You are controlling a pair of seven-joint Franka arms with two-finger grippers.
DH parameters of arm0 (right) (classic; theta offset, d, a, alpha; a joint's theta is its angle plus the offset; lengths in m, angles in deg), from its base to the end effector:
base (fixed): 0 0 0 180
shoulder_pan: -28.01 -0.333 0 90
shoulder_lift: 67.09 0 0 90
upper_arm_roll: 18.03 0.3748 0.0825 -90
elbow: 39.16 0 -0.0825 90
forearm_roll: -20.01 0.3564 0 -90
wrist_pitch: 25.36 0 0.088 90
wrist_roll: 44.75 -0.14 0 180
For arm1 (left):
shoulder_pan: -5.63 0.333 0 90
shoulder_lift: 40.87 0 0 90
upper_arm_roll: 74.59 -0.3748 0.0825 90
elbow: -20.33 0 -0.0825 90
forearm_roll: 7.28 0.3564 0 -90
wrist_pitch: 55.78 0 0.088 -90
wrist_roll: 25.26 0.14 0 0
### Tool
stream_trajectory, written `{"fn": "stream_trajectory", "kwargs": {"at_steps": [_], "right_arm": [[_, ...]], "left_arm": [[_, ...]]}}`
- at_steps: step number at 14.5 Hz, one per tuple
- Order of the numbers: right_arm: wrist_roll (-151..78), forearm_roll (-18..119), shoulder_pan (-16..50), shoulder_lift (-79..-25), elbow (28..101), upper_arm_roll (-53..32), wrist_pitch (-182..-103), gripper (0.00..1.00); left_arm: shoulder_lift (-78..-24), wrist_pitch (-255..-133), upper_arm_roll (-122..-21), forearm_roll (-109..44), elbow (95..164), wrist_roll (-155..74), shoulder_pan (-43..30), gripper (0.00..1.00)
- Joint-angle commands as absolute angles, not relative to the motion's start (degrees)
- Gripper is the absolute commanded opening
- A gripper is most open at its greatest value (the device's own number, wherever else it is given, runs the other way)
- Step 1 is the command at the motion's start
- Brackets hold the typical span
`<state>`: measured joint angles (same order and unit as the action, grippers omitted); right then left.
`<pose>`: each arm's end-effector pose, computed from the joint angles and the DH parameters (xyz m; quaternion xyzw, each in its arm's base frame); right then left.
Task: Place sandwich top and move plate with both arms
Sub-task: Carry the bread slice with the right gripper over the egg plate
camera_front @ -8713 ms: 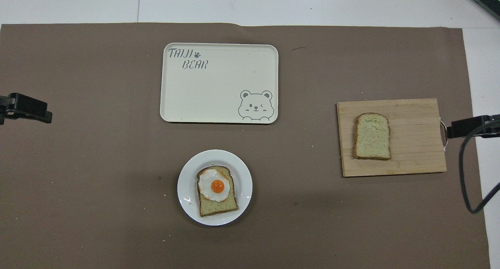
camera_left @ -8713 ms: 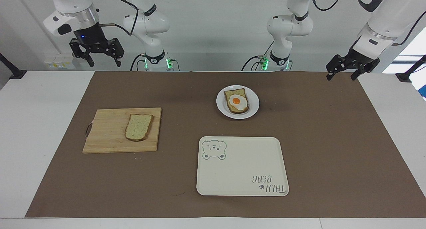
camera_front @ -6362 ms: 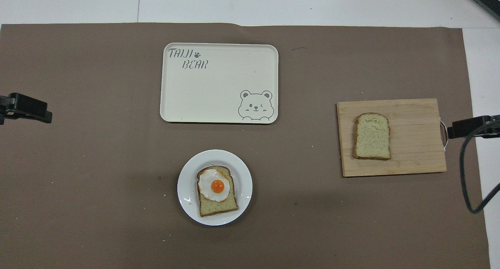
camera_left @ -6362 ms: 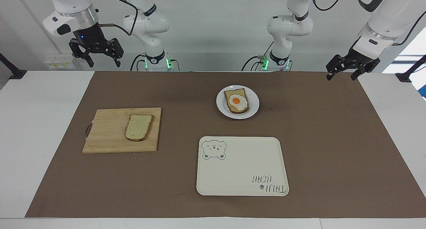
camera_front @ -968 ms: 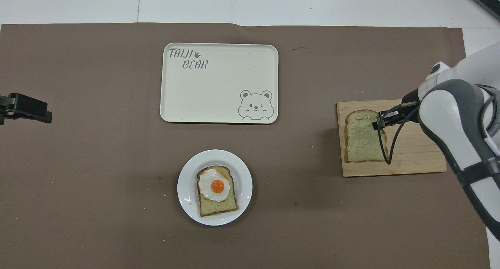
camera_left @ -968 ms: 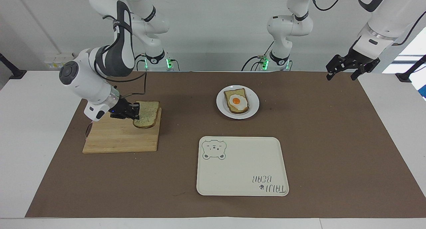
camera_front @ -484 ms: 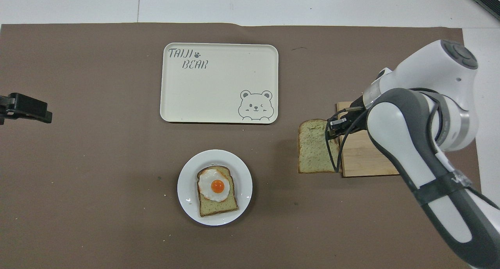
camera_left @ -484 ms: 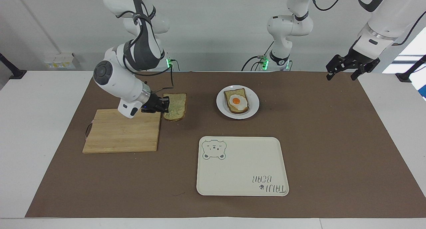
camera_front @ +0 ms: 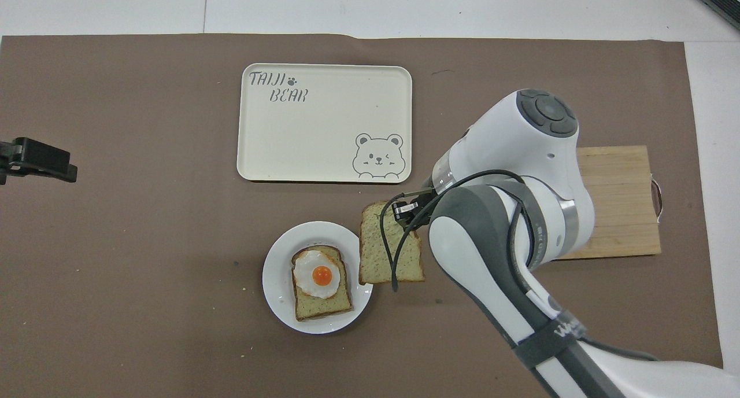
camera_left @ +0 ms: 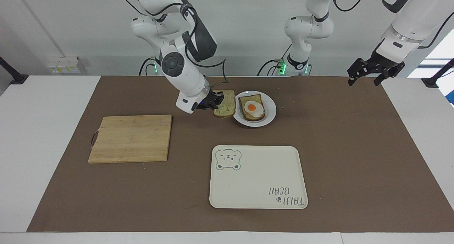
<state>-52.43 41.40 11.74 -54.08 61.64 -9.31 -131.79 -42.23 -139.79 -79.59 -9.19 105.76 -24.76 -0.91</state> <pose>0.5265 0.2817 0.4707 -0.9760 -0.0834 0.1139 0.1658 0.5233 -0.0197 0.6641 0.9994 -0.0191 -0.0244 0.0154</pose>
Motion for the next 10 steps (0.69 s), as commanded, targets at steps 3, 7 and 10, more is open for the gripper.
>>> {"fn": "stream_trajectory", "kwargs": {"at_steps": [3, 7, 10], "right_arm": [[-56.26, 44.0, 5.96, -52.94, 61.83, -9.25, -137.33, 0.0], [-59.43, 44.7, 1.12, -51.01, 62.36, -9.25, -141.81, 0.0], [-60.05, 44.7, -1.43, -47.67, 62.35, -9.25, -146.64, 0.0]], "left_arm": [[-42.19, -139.37, -79.69, -8.51, 105.49, -25.26, -0.96, 1.0], [-42.19, -139.37, -79.69, -8.51, 105.49, -25.26, -0.96, 1.0], [-42.19, -139.37, -79.69, -8.51, 105.49, -25.26, -0.96, 1.0]]}}
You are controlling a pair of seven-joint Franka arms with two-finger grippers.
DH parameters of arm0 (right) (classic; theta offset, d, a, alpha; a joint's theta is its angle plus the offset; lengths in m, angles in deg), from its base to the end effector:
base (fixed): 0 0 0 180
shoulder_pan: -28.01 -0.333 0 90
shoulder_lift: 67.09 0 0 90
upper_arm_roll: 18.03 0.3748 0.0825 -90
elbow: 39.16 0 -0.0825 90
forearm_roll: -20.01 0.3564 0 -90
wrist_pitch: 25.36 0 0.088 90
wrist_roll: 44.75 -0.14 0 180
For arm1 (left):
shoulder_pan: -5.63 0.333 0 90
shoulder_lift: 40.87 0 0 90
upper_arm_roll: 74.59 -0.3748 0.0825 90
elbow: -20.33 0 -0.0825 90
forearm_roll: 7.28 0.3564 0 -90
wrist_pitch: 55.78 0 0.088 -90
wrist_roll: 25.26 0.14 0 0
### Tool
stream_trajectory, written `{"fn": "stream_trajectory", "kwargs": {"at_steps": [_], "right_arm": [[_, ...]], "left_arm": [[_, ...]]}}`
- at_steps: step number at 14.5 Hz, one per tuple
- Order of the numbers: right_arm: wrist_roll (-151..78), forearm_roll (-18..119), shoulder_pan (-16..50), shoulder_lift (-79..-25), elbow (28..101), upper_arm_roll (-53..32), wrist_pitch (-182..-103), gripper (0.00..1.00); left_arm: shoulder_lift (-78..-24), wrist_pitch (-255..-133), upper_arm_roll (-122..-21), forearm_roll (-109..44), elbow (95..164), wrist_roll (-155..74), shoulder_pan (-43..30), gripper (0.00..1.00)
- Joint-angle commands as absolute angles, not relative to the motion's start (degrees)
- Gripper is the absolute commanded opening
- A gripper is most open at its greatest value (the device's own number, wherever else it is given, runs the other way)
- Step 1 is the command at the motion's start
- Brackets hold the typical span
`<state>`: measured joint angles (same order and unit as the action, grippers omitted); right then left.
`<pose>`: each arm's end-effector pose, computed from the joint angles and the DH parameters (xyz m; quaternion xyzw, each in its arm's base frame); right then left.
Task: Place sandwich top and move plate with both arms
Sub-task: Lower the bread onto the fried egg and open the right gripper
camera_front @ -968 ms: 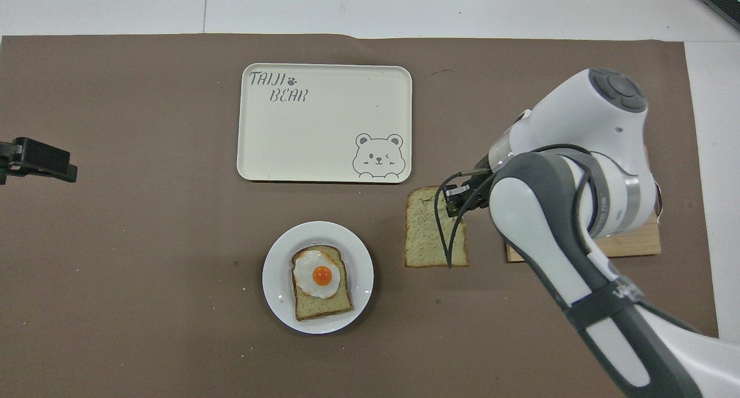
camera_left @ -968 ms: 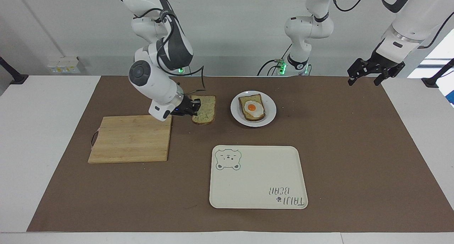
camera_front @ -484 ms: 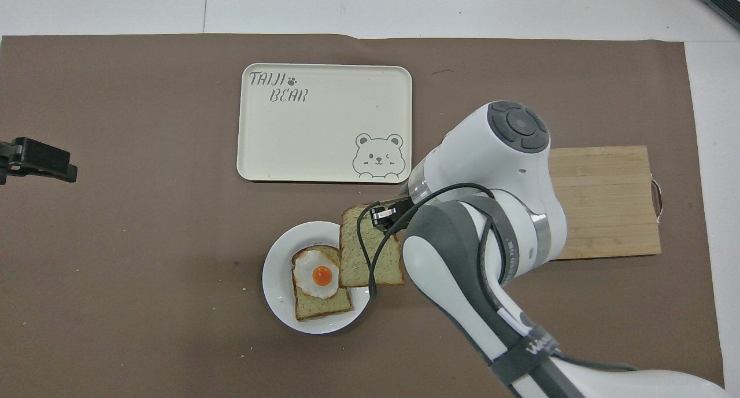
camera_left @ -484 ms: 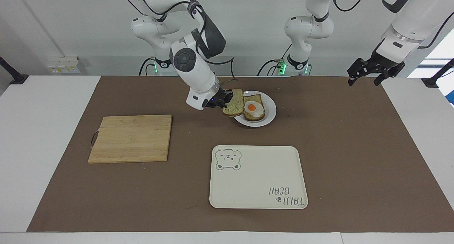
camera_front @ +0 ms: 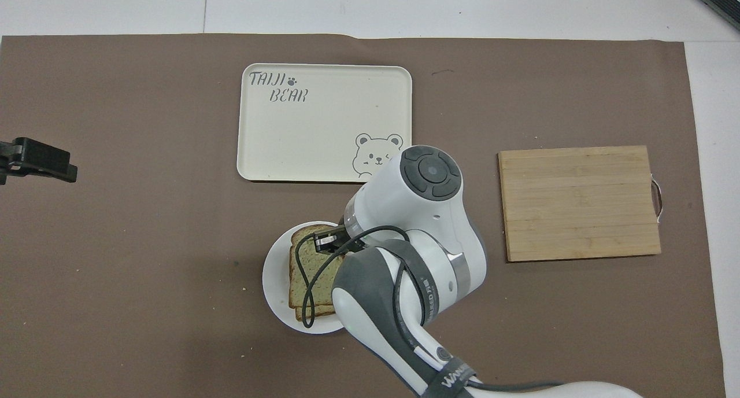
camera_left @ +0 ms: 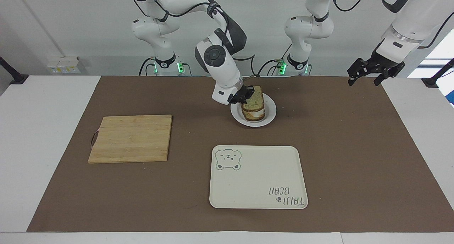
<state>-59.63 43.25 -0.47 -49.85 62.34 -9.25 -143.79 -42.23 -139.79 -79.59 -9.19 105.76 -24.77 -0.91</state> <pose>0.4892 0.4012 0.4362 -0.9757 -0.0917 0.0898 0.1778 0.5233 -0.0197 0.6641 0.9994 -0.0190 -0.0244 0.0154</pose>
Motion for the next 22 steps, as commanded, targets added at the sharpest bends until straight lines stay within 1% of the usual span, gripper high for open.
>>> {"fn": "stream_trajectory", "kwargs": {"at_steps": [1, 2, 4, 8, 18, 19, 20, 21, 22], "right_arm": [[-60.22, 44.7, -2.83, -46.53, 62.44, -9.25, -148.39, 0.0], [-60.31, 44.62, -3.63, -45.56, 62.44, -9.33, -149.72, 0.0], [-59.52, 43.74, -3.72, -45.55, 63.49, -9.33, -150.61, 0.0], [-58.55, 44.0, -3.46, -46.78, 66.57, -9.33, -150.52, 0.0], [-65.05, 44.53, -2.4, -46.61, 66.66, -9.42, -151.49, 0.0], [-65.06, 44.53, -2.4, -46.61, 66.66, -9.42, -151.23, 0.23], [-64.54, 44.35, -2.4, -46.61, 66.66, -9.51, -151.22, 0.86], [-64.01, 43.31, -2.4, -46.61, 66.57, -9.51, -151.05, 1.0], [-63.22, 42.51, -2.32, -46.52, 66.23, -9.51, -151.13, 1.0]], "left_arm": [[-42.19, -139.37, -79.69, -8.51, 105.49, -25.26, -0.96, 1.0], [-42.19, -139.37, -79.69, -8.51, 105.49, -25.26, -0.96, 1.0], [-42.19, -139.37, -79.69, -8.51, 105.49, -25.26, -0.96, 1.0], [-42.19, -139.37, -79.69, -8.51, 105.49, -25.26, -0.96, 1.0], [-42.19, -139.45, -79.69, -8.51, 105.49, -25.26, -0.96, 1.0], [-42.19, -139.37, -79.69, -8.51, 105.49, -25.26, -0.96, 1.0], [-42.19, -139.37, -79.69, -8.51, 105.49, -25.26, -0.96, 1.0], [-42.19, -139.37, -79.69, -8.51, 105.49, -25.26, -0.96, 1.0], [-42.19, -139.37, -79.69, -8.51, 105.49, -25.26, -0.96, 1.0]]}}
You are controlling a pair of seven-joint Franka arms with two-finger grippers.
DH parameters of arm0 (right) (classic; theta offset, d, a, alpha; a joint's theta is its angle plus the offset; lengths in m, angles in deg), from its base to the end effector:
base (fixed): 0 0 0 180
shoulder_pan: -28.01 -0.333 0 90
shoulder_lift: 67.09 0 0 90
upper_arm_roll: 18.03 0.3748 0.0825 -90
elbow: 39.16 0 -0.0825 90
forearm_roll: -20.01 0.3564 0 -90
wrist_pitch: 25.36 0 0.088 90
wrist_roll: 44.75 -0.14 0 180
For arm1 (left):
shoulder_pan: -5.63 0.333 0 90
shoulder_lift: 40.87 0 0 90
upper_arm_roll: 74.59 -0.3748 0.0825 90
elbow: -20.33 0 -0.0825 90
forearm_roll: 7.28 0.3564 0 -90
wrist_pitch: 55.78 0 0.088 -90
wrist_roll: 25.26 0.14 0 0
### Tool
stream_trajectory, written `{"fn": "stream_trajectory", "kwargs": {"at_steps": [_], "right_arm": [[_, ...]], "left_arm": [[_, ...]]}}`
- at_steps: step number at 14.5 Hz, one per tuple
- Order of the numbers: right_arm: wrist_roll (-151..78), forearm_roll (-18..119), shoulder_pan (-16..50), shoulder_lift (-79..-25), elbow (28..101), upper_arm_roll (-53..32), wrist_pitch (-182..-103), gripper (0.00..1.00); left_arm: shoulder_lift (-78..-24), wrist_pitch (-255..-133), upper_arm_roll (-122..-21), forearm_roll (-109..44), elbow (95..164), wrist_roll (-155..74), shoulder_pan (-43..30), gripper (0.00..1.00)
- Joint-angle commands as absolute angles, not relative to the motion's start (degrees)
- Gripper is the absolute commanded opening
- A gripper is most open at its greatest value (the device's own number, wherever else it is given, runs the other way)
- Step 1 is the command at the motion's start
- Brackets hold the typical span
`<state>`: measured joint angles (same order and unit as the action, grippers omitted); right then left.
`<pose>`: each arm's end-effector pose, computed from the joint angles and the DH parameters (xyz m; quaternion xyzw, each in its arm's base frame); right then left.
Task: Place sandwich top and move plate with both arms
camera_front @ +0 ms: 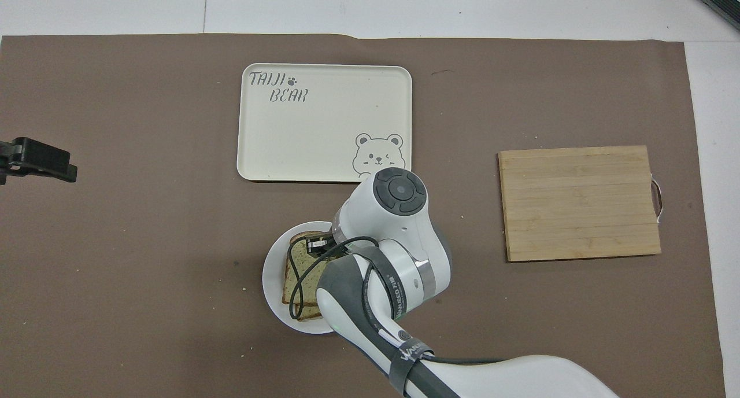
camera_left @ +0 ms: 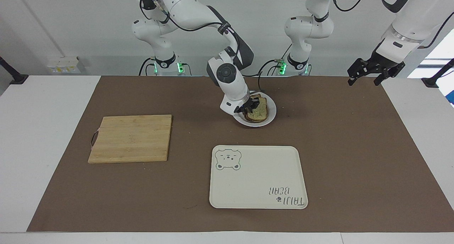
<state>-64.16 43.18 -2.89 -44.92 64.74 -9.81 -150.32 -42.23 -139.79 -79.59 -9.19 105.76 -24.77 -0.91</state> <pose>0.4884 0.4184 0.3719 -0.9806 -0.0473 0.1015 0.1610 0.5233 -0.0197 0.6641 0.9994 -0.0190 -0.0244 0.0154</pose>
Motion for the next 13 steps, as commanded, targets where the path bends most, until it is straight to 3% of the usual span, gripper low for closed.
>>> {"fn": "stream_trajectory", "kwargs": {"at_steps": [1, 6, 13], "right_arm": [[-62.78, 41.55, -2.32, -46.35, 65.87, -9.51, -151.14, 1.0], [-61.37, 37.95, 0.93, -47.22, 65.52, -10.12, -150.96, 1.0], [-61.45, 26.08, 8.75, -52.66, 65.43, -10.04, -149.29, 1.0]], "left_arm": [[-42.19, -139.37, -79.69, -8.51, 105.49, -25.26, -0.96, 1.0], [-42.19, -139.37, -79.69, -8.51, 105.49, -25.26, -0.96, 1.0], [-42.19, -139.45, -79.69, -8.51, 105.49, -25.26, -0.96, 1.0]]}}
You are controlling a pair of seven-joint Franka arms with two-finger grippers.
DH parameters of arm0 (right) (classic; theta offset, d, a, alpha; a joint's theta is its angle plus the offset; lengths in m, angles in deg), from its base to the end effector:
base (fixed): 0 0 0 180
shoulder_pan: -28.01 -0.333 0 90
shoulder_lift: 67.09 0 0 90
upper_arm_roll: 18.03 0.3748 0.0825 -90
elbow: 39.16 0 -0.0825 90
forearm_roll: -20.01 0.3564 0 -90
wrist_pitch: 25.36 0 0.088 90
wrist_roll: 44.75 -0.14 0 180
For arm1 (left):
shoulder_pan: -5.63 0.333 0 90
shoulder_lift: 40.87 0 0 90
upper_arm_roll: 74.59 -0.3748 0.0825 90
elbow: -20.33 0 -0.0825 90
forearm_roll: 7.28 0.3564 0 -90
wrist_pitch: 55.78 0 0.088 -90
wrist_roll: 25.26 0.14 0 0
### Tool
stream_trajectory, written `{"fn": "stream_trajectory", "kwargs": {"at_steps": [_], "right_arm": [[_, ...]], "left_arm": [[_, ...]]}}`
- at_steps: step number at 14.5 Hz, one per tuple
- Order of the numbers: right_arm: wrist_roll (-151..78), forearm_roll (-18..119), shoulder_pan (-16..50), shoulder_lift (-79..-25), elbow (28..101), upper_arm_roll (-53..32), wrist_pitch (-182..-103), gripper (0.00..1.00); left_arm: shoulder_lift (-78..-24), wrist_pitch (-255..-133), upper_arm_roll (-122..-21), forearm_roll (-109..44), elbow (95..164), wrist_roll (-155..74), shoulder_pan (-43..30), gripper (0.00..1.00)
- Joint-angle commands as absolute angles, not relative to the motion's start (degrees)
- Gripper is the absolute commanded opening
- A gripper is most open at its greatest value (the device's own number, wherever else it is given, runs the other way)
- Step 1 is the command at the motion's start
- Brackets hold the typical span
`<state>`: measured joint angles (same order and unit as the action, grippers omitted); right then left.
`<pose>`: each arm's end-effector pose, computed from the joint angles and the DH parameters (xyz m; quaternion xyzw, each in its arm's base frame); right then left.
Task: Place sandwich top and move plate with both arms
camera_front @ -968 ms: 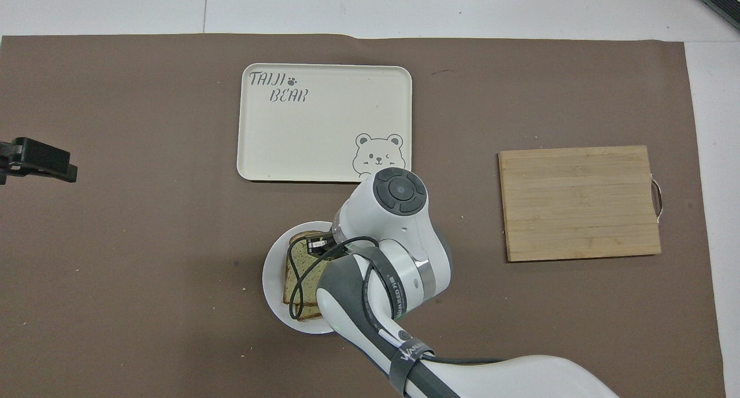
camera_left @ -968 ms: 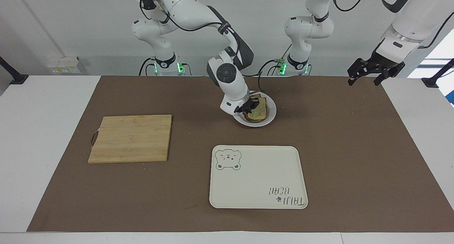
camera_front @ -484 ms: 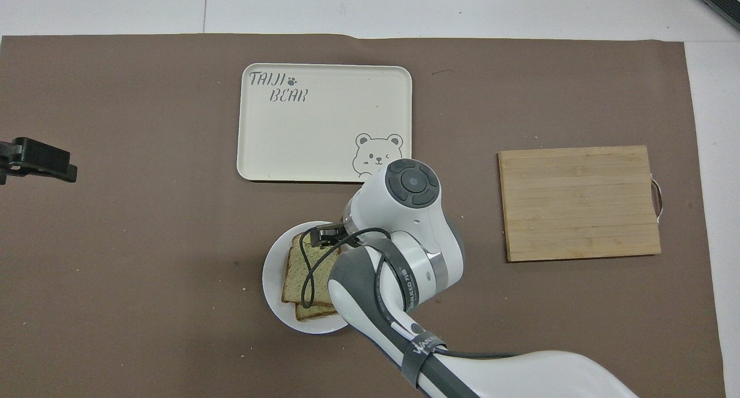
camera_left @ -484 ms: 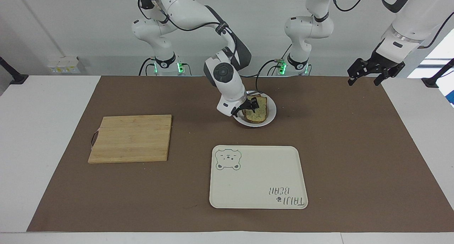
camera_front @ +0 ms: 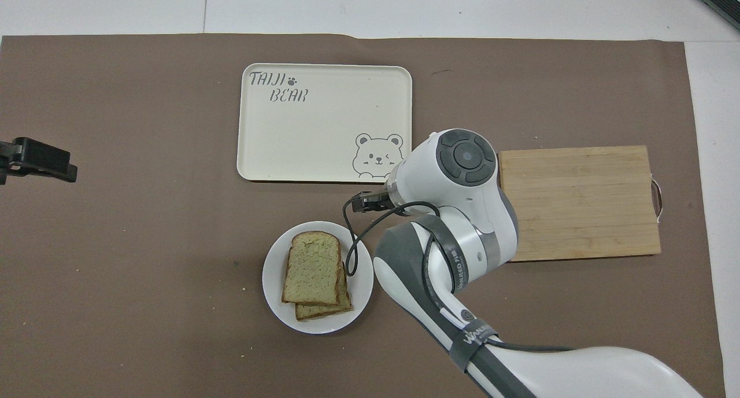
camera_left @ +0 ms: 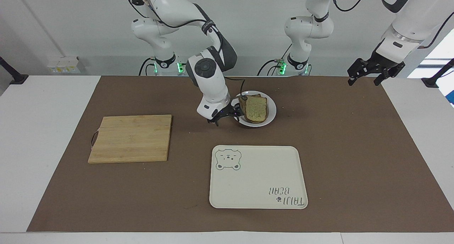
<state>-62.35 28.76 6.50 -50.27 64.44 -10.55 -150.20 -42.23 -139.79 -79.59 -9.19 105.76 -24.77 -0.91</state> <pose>0.5543 0.3103 0.4282 -0.9943 -0.0544 -0.0031 0.0916 0.5233 -0.0197 0.6641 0.9994 -0.0190 -0.0244 0.0154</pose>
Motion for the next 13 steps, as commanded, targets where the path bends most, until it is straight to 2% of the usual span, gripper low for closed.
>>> {"fn": "stream_trajectory", "kwargs": {"at_steps": [1, 5, 8, 13], "right_arm": [[-61.54, 24.68, 9.71, -53.63, 65.43, -10.04, -149.2, 1.0], [-61.45, 20.89, 13.85, -56.71, 64.47, -10.04, -147.28, 1.0], [-61.89, 18.62, 14.29, -57.15, 62.8, -10.39, -144.55, 1.0], [-61.89, 15.87, 16.49, -59.52, 57.97, -10.65, -136.65, 1.0]], "left_arm": [[-42.19, -139.37, -79.69, -8.51, 105.49, -25.26, -0.96, 1.0], [-42.19, -139.45, -79.69, -8.51, 105.49, -25.26, -0.96, 1.0], [-42.19, -139.37, -79.69, -8.51, 105.49, -25.26, -0.96, 1.0], [-42.19, -139.37, -79.69, -8.51, 105.49, -25.26, -0.96, 1.0]]}}
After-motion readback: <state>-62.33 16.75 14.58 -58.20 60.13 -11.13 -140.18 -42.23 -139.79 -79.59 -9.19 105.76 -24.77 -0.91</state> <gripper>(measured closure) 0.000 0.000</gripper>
